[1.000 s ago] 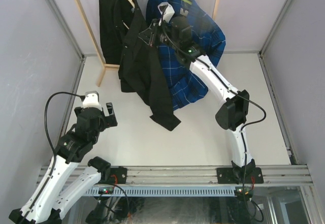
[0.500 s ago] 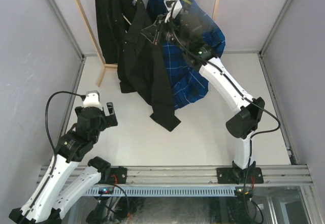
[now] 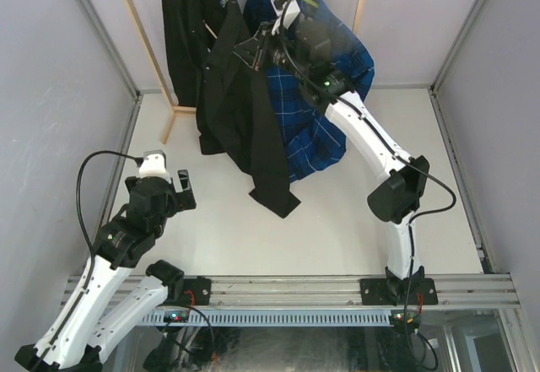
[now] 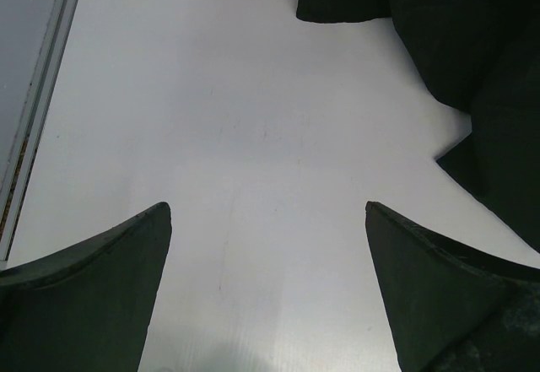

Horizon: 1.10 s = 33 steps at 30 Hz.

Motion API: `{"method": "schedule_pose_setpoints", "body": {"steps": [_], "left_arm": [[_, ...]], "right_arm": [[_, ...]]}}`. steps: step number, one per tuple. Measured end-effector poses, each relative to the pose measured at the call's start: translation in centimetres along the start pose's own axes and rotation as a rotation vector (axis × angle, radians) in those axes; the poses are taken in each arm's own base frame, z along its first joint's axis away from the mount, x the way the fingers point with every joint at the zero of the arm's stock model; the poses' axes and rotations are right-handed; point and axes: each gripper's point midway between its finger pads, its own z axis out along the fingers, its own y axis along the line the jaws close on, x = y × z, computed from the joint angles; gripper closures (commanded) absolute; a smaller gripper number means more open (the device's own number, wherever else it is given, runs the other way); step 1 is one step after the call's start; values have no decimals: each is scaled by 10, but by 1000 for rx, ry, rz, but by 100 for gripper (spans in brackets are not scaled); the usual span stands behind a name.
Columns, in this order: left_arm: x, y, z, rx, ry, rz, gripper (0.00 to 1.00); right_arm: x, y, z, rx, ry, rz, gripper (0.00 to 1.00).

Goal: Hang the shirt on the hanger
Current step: Place the hanger at the clothesline.

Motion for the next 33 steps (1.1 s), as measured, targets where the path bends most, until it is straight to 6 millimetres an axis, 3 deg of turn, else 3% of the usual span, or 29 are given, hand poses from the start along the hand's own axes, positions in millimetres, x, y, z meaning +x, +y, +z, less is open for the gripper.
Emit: {"method": "schedule_pose_setpoints", "body": {"steps": [12,21,33], "left_arm": [[0,0,0,0,0,0,0],[0,0,0,0,0,0,0],[0,0,0,0,-1,0,0]], "right_arm": [[13,-21,8,26,20,53,100],[0,-27,9,11,-5,95,100],[9,-50,19,-1,-13,174,100]]}}
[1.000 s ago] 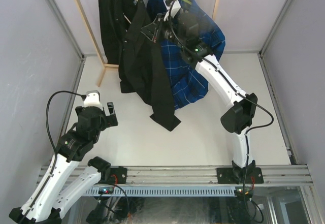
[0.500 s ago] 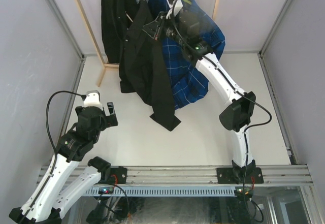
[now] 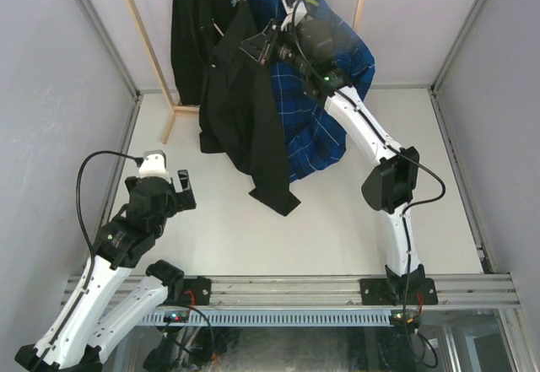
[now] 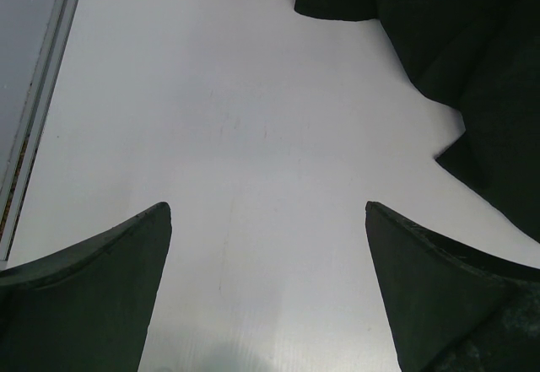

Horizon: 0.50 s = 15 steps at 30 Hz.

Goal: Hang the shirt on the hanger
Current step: Place the hanger at the clothesline.

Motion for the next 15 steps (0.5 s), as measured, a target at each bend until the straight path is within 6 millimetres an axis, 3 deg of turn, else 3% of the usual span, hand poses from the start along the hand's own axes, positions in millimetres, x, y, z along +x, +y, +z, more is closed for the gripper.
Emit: {"method": "schedule_pose_setpoints", "body": {"steps": [15], "left_arm": [[-1,0,0,1,-2,6,0]], "right_arm": [[-7,-2,4,35,-22,-5,98]]}}
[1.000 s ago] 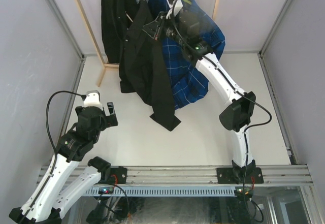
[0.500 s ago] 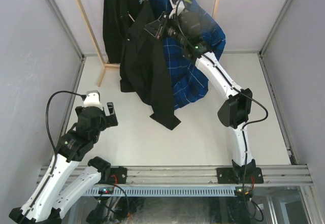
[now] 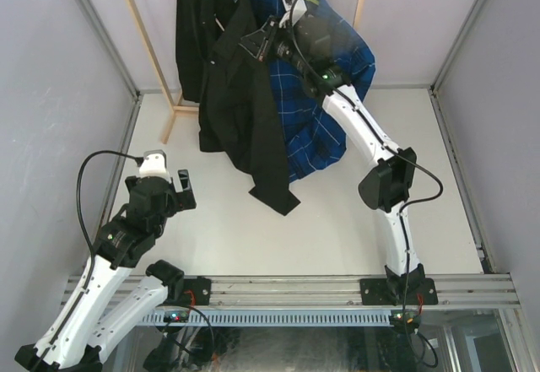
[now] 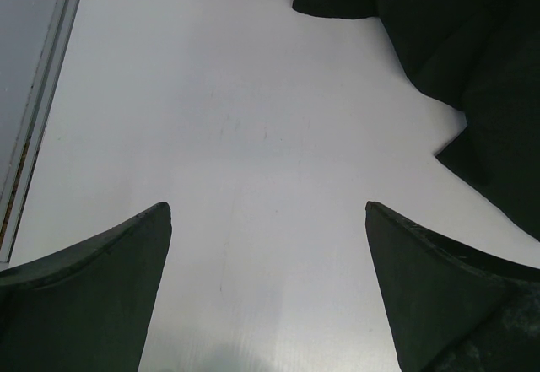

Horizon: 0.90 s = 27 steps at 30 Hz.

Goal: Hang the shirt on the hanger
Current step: Place the hanger at the clothesline.

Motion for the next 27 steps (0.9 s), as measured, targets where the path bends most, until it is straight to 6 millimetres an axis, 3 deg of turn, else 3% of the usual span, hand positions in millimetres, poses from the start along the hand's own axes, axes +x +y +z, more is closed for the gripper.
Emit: {"method": "schedule_pose_setpoints", "body": {"steps": [10,12,19,21,25,27], "left_arm": [[0,0,1,0,-1,0,0],[0,0,1,0,-1,0,0],[0,-1,2,-2,4,3,0],[0,-1,2,-2,5,3,0],[0,-1,1,-2,4,3,0],[0,0,1,-2,-1,1,0]], "right_arm": [[1,-12,5,79,-8,-26,67],[5,-20,4,100,-3,-29,52],[15,-27,-10,136,39,-52,41],[17,-23,-18,136,50,-62,35],[14,-5,-37,116,60,-108,8],[10,10,-49,94,60,-149,1]]}}
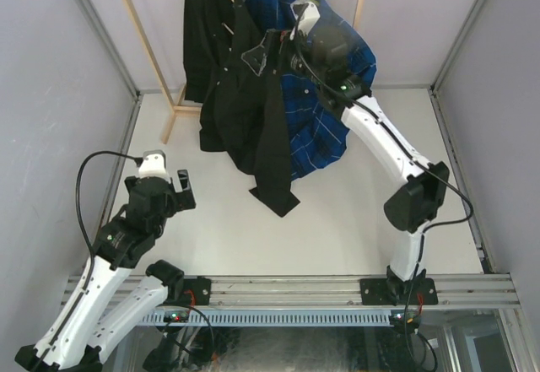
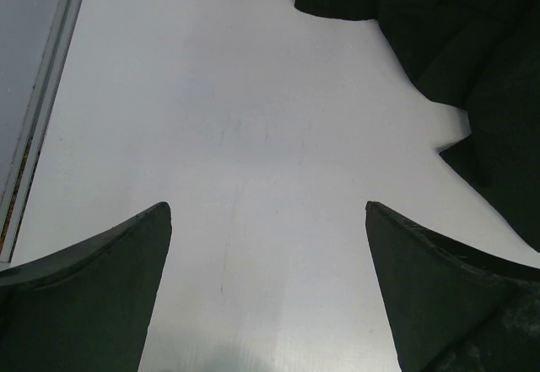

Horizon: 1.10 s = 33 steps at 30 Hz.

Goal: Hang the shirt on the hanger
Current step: Place the hanger at the clothesline, then adjust the shirt at the center of the board.

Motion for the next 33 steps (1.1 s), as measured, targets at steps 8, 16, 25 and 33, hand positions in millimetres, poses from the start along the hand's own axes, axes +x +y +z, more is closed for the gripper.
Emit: {"method": "schedule_pose_setpoints", "body": {"steps": [8,16,25,33], "left_arm": [[-16,16,-21,-8,-119,-66,0],[-38,9,-26,33,-212,-159,0],[-18,-97,13,194,-74,-48,0],[27,-217,59,146,26,166,0]], "right_arm": [[-19,33,-63,4,-59,-115,0],[27,2,-150,150,-37,-124,0],[103,-47,-235,360,56,-37,0],[169,-79,-308,546,82,108,1]]}}
